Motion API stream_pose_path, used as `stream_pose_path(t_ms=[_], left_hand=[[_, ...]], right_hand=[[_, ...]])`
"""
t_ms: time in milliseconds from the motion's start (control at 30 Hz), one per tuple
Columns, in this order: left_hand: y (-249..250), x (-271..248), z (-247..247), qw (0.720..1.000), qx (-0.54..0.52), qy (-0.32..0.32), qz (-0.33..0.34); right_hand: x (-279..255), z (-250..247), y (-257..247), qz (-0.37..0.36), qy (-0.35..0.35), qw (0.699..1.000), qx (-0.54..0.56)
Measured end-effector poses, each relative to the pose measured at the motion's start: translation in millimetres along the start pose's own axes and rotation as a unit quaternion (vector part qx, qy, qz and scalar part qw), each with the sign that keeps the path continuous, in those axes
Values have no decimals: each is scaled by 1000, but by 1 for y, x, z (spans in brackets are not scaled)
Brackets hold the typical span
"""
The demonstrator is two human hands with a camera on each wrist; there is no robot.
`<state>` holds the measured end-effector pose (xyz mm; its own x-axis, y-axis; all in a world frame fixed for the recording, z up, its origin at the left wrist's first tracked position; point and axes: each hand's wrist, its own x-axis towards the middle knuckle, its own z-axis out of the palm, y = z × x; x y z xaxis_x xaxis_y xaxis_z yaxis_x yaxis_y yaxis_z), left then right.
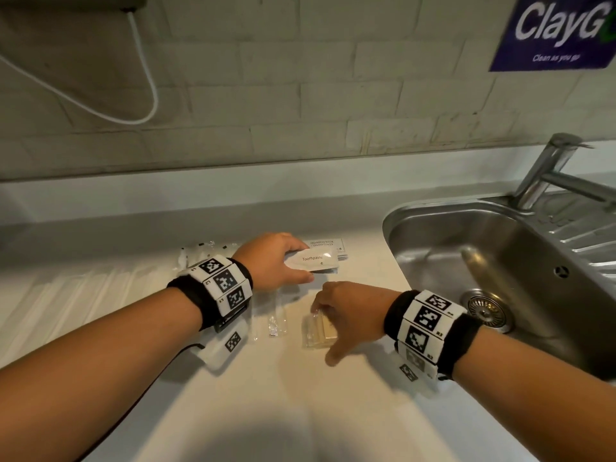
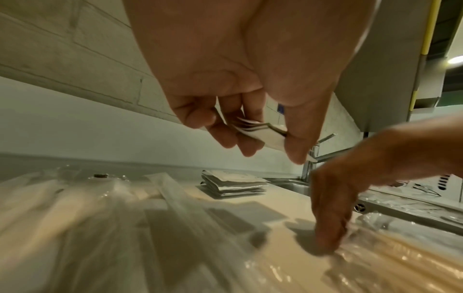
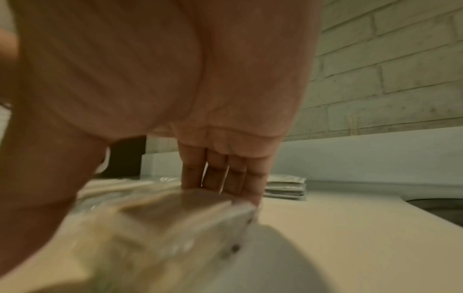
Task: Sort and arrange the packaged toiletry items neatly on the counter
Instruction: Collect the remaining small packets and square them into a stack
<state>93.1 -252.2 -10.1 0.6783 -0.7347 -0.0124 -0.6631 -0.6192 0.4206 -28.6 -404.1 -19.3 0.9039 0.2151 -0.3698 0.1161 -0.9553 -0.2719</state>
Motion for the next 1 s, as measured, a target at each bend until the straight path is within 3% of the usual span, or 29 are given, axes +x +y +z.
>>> stream_pose_path(t_ms=[67, 167, 300, 533, 1000], left_hand=[[3, 4, 3, 1000, 21, -11, 3], [5, 10, 4, 999, 24, -27, -10], [11, 16, 6, 998, 39, -50, -19], [26, 24, 19, 997, 24, -67, -21], [18, 37, 40, 990, 67, -117, -41]], right_hand=[[-9, -15, 3, 15, 23, 999, 40], [-20, -43, 15, 35, 122, 987, 100], [-17, -64, 28, 57, 199, 974, 87], [14, -50, 36, 76, 53, 996, 2], [40, -31, 45, 91, 35, 995, -25]])
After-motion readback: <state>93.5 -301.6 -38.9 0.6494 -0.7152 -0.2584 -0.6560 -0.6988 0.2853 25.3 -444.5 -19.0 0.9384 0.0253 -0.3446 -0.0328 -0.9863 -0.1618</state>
